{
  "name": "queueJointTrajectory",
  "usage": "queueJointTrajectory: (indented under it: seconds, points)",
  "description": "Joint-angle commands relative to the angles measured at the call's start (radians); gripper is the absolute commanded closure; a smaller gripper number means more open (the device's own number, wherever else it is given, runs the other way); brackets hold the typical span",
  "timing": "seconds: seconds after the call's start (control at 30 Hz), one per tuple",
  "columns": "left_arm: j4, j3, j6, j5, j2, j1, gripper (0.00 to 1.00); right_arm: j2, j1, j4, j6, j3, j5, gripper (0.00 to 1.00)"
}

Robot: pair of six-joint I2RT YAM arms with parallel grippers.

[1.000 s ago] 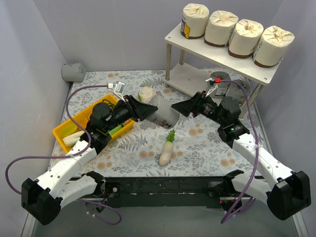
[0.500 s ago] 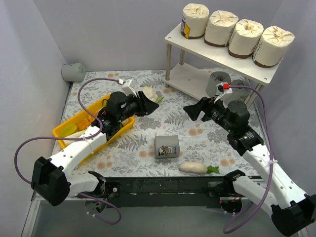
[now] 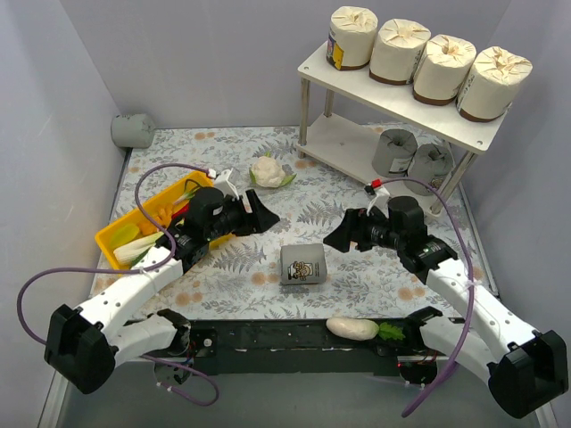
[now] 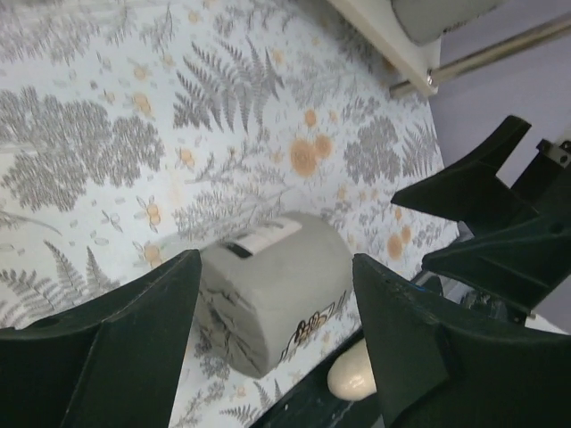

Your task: Place and organize the paper towels onto the shelf

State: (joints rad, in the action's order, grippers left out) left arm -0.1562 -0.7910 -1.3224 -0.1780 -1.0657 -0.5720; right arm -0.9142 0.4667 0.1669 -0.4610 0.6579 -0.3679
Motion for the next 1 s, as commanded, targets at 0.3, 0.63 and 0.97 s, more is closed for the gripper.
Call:
queueJointTrajectory:
  seconds: [0.3, 0.63, 0.97]
  points:
    - [0.177, 0.187, -0.142, -0.213, -0.03, -0.023, 0.37, -0.023, 0.0, -0.375, -0.168, -0.239, -0.189, 0.16]
    - [0.241, 0.246, -0.169, -0.204, -0.099, -0.052, 0.4, -0.089, 0.004, -0.587, -0.278, -0.349, -0.241, 0.21]
    - [0.291, 0.292, -0.181, -0.195, -0.14, -0.066, 0.46, -0.208, 0.006, -0.759, -0.309, -0.366, -0.298, 0.31]
